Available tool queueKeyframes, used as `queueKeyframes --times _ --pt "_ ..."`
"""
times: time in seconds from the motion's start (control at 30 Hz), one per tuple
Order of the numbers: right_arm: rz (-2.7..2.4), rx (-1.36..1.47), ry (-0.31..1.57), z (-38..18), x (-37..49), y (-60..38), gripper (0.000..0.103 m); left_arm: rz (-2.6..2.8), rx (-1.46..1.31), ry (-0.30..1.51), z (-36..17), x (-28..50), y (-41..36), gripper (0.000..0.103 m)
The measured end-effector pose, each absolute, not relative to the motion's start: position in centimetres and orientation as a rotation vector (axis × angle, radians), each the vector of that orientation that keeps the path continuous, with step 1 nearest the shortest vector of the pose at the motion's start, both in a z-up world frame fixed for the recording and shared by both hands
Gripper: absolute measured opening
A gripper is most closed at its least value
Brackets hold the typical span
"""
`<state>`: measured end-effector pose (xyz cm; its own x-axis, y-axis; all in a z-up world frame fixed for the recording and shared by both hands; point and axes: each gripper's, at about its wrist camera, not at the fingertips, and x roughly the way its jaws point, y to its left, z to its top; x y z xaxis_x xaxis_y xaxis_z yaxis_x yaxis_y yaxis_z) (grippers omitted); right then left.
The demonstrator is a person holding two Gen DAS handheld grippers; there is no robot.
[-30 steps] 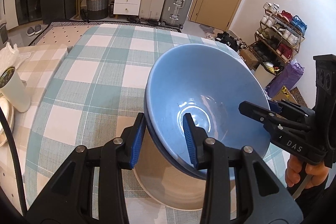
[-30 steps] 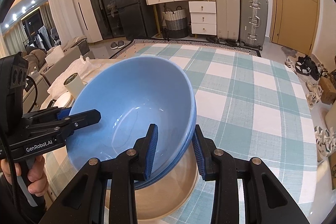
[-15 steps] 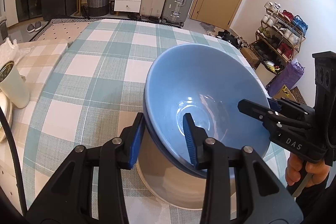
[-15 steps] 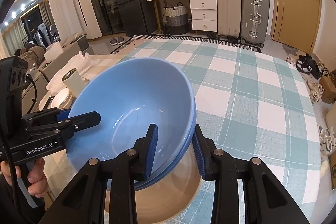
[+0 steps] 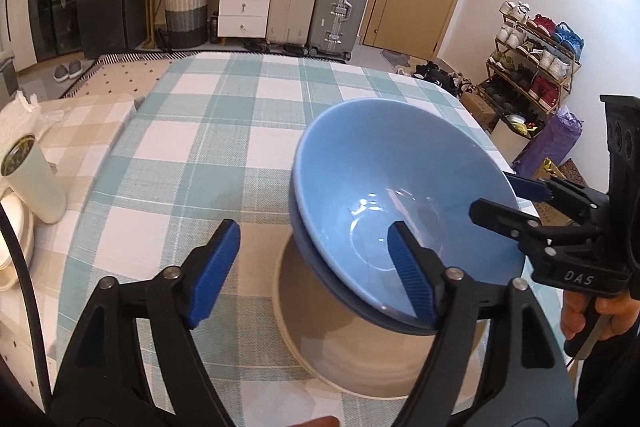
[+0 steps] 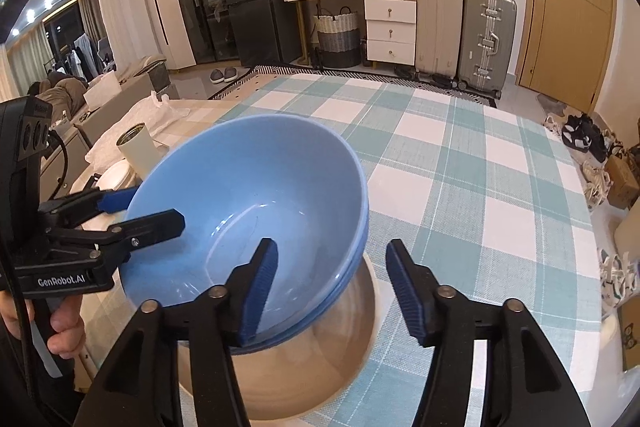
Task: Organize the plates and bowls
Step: 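Withdraw both grippers away from the stacked bowls and plates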
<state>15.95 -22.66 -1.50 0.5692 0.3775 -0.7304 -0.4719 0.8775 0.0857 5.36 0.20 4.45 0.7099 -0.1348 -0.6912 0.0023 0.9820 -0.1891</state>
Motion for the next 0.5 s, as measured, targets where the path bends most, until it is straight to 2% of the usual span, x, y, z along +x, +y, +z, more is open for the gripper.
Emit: queueKeyframes --times 0.1,0.13,0.2,0.23,0.5 --pt "0.517 -0.1 0.807 -1.3 15.5 -23.4 0.084 -0.065 -0.156 0.753 4.5 4.8 0.7 0.08" --pt "0.516 -0.094 0.797 -1.2 15.4 -23.7 0.088 -0.054 -0.144 0.744 4.6 4.6 0.9 0.084" --pt "0.515 -0.087 0.772 -1.0 15.0 -24.1 0.097 -0.047 -0.13 0.718 4.7 4.2 1.2 0.1" --pt "0.514 -0.081 0.751 -0.9 14.7 -24.5 0.102 -0.048 -0.127 0.697 4.8 3.8 1.4 0.101" --pt "0.555 -0.035 0.626 -0.1 12.2 -26.6 0.102 -0.073 -0.058 0.549 6.2 0.8 2.1 0.101"
